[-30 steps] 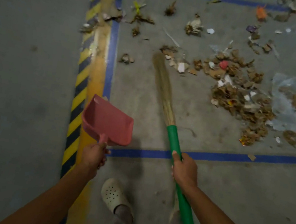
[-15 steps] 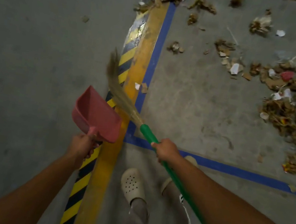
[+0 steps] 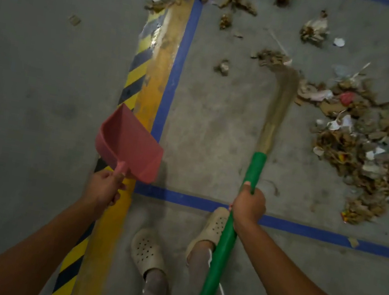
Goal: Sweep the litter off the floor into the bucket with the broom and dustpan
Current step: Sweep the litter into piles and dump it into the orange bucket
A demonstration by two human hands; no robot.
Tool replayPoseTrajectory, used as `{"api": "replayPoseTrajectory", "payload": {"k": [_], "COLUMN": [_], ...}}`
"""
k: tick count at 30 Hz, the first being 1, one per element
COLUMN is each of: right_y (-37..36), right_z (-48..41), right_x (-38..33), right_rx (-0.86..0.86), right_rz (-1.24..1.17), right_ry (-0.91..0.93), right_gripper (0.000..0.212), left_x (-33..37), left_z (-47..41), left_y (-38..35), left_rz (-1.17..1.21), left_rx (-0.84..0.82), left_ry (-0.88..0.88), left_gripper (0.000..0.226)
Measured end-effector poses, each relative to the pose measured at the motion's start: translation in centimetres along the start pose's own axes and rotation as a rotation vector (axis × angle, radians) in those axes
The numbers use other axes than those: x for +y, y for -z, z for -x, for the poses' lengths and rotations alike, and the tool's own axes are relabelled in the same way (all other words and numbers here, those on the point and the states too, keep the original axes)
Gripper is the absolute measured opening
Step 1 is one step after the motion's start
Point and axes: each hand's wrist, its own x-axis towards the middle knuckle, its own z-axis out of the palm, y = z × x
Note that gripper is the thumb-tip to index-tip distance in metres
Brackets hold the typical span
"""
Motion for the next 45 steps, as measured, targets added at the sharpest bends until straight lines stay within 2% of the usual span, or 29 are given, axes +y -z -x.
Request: {"api": "replayPoseTrajectory", "payload": {"k": [4,7,9,11,14,18,21,24,29,35,40,45], "right_y": [0.5,0.8,1.1,2.0,4.0,8.2,11.9,14.7,16.7,15.3,12.8,7.7], "right_z": [0.1,-1.7,-4.0,-6.9,-11.0,-14.5,-14.7,-13.9,-12.1,-10.4,-8.1,-3.5], "right_x": [-0.6,-1.8,-2.2,-1.9,-0.6,1.8,2.9,3.7,2.7,-1.9,-7.4,-13.3], "right_rx": [-0.207,-0.368,-0.469,-0.501,-0.441,-0.204,-0.028,0.052,0.032,-0.007,-0.078,-0.122], "right_rz": [0.113,0.308,0.394,0.366,0.129,-0.201,-0.336,-0.391,-0.368,-0.298,-0.288,-0.278], "right_ry": [0.159,0.211,0.193,0.11,-0.088,-0.304,-0.329,-0.258,-0.173,-0.073,-0.055,-0.015], "right_gripper": [0.041,0.04,0.044,0.046,0.045,0.044,0.041,0.038,0.033,0.037,0.038,0.038], "left_x": [2.3,4.5,6.0,7.5,9.8,12.6,14.1,15.5,17.8,19.3,19.2,18.7], "left_z": [0.1,0.0,-0.3,-0.9,-1.3,-0.6,0.1,1.0,2.8,1.6,-1.8,-6.4], "left_y": [-2.5,-4.8,-6.4,-8.2,-11.2,-15.2,-18.1,-20.6,-22.8,-21.6,-17.1,-8.9], "left_rz": [-0.036,-0.078,-0.109,-0.138,-0.202,-0.247,-0.269,-0.264,-0.253,-0.218,-0.133,-0.056], "left_rx": [-0.02,-0.028,-0.038,-0.046,-0.064,-0.131,-0.165,-0.191,-0.219,-0.208,-0.237,-0.243], "left_ry": [-0.02,-0.036,-0.068,-0.099,-0.133,-0.157,-0.156,-0.152,-0.181,-0.19,-0.136,-0.094], "left_gripper": [0.037,0.037,0.034,0.034,0.036,0.041,0.044,0.043,0.043,0.046,0.047,0.047]}}
